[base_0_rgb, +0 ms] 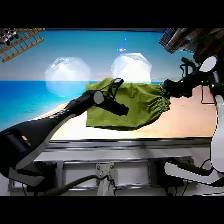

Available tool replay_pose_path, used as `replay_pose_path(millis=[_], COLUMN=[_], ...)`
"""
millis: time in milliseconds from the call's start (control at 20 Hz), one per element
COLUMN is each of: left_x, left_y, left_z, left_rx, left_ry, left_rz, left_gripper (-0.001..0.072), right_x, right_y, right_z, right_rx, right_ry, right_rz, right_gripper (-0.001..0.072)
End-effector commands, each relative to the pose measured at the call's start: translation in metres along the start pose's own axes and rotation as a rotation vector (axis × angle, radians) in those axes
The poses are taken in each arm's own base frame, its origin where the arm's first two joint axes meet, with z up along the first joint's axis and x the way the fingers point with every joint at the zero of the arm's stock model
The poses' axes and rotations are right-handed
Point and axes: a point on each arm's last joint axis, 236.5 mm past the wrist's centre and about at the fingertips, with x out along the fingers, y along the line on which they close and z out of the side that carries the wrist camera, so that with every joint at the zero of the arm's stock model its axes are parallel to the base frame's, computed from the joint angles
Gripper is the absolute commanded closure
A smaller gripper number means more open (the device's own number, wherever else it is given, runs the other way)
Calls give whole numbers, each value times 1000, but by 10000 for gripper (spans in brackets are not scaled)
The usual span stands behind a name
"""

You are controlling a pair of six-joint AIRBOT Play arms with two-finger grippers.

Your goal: Fold the clothes and pants, and hang the long-sleeved shirts on hangers.

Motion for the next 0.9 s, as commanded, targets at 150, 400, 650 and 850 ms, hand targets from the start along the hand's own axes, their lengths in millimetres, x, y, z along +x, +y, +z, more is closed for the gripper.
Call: replay_pose_path(millis=[150,400,650,850], left_x=[45,61,76,81], left_y=[-30,-40,-47,-67], left_z=[2,-4,-24,-33], left_rx=[-20,-72,-125,-153], left_ry=[-58,-65,-7,5], left_rz=[-46,-67,-76,-118], left_gripper=[648,651,700,700], right_x=[-36,-45,-65,-71], right_y=[-10,-8,-2,4], right_z=[-4,-12,-8,-10], right_rx=[22,39,25,18], right_ry=[6,32,-3,-1], right_rz=[-79,-82,-79,-61], right_gripper=[674,674,674,674])
